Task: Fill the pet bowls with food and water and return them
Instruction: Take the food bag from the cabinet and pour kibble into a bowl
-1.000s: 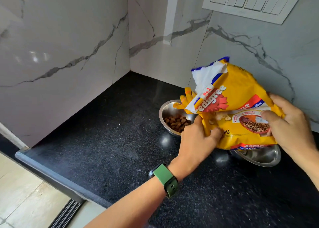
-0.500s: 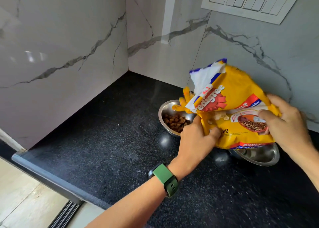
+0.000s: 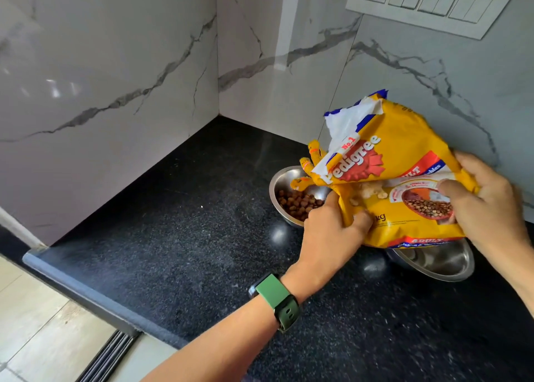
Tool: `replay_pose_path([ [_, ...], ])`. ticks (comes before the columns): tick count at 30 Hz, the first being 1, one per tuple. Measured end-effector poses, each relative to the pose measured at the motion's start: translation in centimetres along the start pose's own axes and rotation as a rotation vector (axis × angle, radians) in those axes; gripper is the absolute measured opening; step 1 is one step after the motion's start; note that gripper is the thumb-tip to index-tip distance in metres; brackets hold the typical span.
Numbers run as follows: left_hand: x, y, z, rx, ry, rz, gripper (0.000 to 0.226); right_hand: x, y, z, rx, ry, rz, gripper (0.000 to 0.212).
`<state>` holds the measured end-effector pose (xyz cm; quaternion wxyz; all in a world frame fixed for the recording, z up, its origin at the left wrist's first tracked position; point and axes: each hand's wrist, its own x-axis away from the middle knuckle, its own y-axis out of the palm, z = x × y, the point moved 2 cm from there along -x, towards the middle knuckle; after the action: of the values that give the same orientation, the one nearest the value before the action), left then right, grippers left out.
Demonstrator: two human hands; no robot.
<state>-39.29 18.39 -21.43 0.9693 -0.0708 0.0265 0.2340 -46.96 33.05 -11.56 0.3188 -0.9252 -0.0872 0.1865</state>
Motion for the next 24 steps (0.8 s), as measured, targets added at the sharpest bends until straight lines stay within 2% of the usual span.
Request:
replay_pose_path([
  [3, 0.0, 0.1, -0.5, 0.034, -0.072, -0.043, 0.043, -0.2, 0.6, 0.5, 0.030, 0.004, -0.041, 0.043],
  [7, 0.0, 0.2, -0.7, 0.031, -0.072, -0.024, 0.060, -0.2, 0.6, 0.9, 0.033, -0.018, -0.010, 0.047],
  [11, -0.2, -0.2, -0.1, 0.001, -0.037, -0.024, 0.057, -0.2, 0.4, 0.8, -0.014, -0.012, 0.008, 0.044],
  [14, 0.0, -0.5, 0.3, -0.005, -0.009, 0.001, 0.049, -0.5, 0.3, 0.7, -0.026, -0.009, 0.006, 0.044],
  [18, 0.7, -0.4, 0.4, 0.086, -0.108, -0.057, 0.022, -1.0, 0.8, 0.7, 0.051, 0.009, -0.062, 0.045],
  [21, 0.6, -0.4, 0.2, 0.088, -0.096, -0.038, 0.030, -0.9, 0.8, 0.7, 0.019, 0.029, -0.050, 0.046],
  [24, 0.3, -0.5, 0.2, 0.059, -0.071, -0.029, 0.044, -0.6, 0.7, 0.3, -0.012, 0.041, -0.041, 0.055],
])
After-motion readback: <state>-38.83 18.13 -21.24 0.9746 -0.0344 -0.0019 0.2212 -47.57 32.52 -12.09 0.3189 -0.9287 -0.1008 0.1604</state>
